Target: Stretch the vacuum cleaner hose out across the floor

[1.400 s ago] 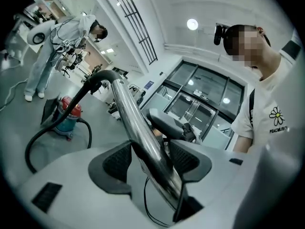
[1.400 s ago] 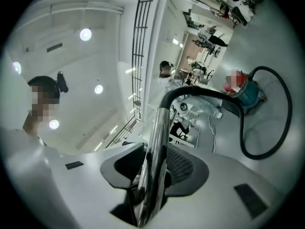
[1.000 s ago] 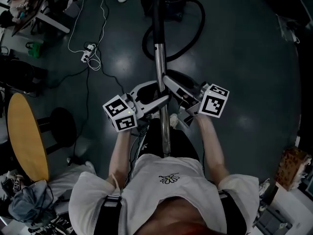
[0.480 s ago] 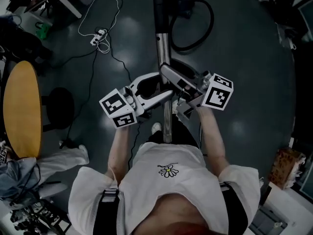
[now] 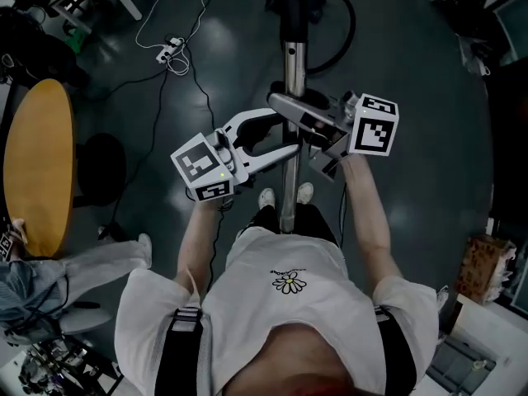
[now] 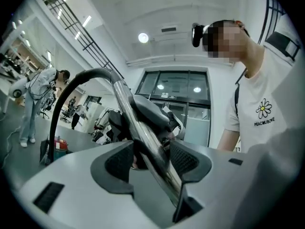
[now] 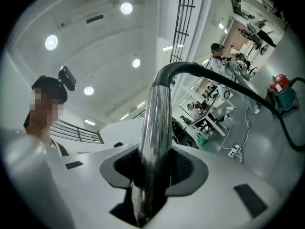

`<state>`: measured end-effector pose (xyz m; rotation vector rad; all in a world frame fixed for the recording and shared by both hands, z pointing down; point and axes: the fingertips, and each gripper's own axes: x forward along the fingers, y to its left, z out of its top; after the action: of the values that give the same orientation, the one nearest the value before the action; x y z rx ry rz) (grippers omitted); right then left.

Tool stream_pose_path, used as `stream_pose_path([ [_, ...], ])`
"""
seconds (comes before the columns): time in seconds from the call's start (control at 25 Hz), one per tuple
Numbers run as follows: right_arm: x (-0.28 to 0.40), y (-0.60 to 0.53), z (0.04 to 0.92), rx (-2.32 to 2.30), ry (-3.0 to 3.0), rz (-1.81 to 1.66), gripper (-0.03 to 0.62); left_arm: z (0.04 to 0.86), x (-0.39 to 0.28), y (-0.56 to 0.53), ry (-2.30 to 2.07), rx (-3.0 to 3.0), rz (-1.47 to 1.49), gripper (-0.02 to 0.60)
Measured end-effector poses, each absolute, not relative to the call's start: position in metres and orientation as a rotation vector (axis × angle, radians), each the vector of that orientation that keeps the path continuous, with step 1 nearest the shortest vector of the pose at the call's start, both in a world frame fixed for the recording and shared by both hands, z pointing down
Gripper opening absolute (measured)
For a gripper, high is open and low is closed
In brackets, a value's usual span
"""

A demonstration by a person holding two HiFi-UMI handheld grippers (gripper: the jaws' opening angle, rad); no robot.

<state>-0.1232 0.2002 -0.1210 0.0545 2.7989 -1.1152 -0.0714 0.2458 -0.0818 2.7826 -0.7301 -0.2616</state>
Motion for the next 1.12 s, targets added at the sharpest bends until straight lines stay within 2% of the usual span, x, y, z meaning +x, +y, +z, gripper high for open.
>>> stream_pose_path([
  [0.16, -0.089, 0.233, -0.125, 0.079, 2.779, -1.133, 0.163, -0.120, -0.136, 0.261, -1.152, 2.832, -0.334, 0.236],
  [0.28, -0.072, 0.248, -0.120, 0.054, 2.777, -1.152, 0.164, -0.144, -0.184, 0.252, -1.517, 2.914, -0.090, 0.236],
  [0.36, -0.063, 0.264, -0.125, 0.057, 2.769, -1.150, 0.163, -0.167, -0.183, 0.245, -1.648, 2.954, 0.005, 0.236],
  [0.52, -0.006, 0.362, -0.134, 0.131, 2.763, -1.157, 0.163, -0.210, -0.103, 0.305, -1.824, 3.067, 0.034, 0.236],
  [0.68, 0.122, 0.492, -0.116, 0.203, 2.728, -1.247, 0.163, -0.194, 0.015, 0.409, -1.830, 3.173, 0.418, 0.236],
  [0.76, 0.168, 0.534, -0.106, 0.282, 2.687, -1.303, 0.163, -0.172, 0.048, 0.445, -1.737, 3.196, 0.504, 0.236],
  [0.92, 0.203, 0.577, -0.094, 0.520, 2.626, -1.422, 0.164, -0.132, 0.063, 0.478, -1.647, 3.152, 0.592, 0.236],
  [1.12, 0.211, 0.607, -0.071, 0.631, 2.859, -1.422, 0.164, -0.116, 0.059, 0.473, -1.665, 3.154, 0.770, 0.236],
])
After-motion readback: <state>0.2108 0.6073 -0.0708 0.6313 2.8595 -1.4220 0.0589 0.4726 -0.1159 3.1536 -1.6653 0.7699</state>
